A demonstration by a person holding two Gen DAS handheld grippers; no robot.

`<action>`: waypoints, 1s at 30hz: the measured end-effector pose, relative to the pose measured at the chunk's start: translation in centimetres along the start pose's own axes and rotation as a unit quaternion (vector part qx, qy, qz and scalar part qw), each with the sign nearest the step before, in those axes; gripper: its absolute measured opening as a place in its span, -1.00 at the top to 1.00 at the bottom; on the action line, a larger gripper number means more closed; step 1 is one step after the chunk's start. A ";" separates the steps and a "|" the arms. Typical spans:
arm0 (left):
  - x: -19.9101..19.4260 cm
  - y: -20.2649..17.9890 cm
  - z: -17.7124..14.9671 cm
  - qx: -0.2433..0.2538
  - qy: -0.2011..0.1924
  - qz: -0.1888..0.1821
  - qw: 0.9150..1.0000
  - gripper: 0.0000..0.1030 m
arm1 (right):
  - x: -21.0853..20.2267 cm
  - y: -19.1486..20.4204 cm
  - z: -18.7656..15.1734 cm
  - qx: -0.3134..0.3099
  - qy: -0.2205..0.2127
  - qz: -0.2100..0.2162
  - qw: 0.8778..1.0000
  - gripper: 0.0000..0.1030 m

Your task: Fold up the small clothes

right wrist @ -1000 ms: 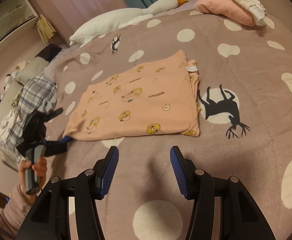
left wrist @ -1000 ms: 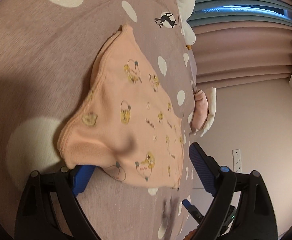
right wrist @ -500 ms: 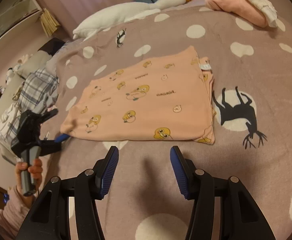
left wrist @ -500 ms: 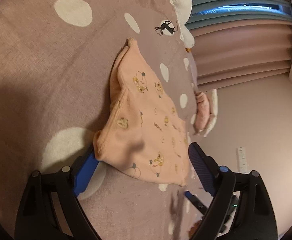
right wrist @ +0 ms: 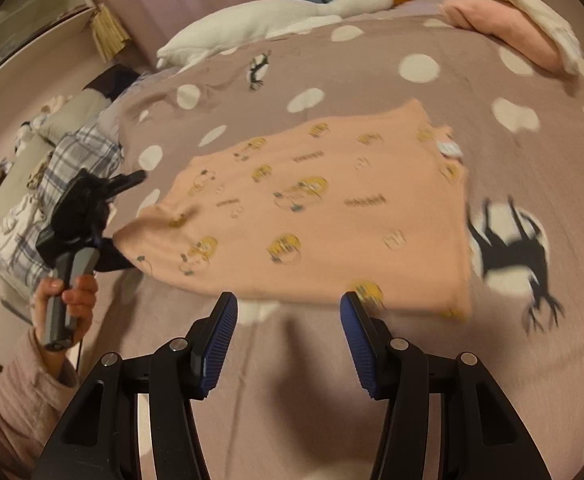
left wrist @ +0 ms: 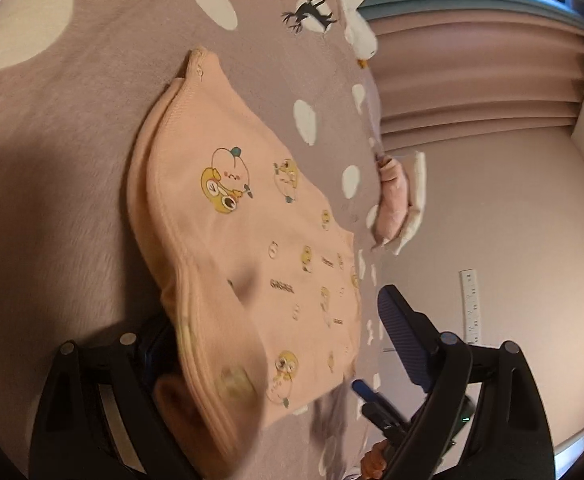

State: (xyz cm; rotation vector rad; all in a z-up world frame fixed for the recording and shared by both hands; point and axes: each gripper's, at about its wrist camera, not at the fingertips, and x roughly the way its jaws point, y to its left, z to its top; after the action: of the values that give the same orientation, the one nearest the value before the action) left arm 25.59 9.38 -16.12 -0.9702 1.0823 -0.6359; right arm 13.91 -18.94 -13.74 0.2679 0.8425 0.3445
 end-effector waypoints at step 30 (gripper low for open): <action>-0.5 -5.0 -1.0 0.155 -0.014 0.152 0.976 0.67 | 11.0 4.5 8.5 -0.061 0.085 -0.055 0.993 0.88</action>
State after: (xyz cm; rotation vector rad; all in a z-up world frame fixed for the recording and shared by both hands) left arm 24.63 7.16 -11.59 -0.5285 1.0440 -0.5167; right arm 26.37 -11.29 -14.16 0.0796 0.9950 0.3177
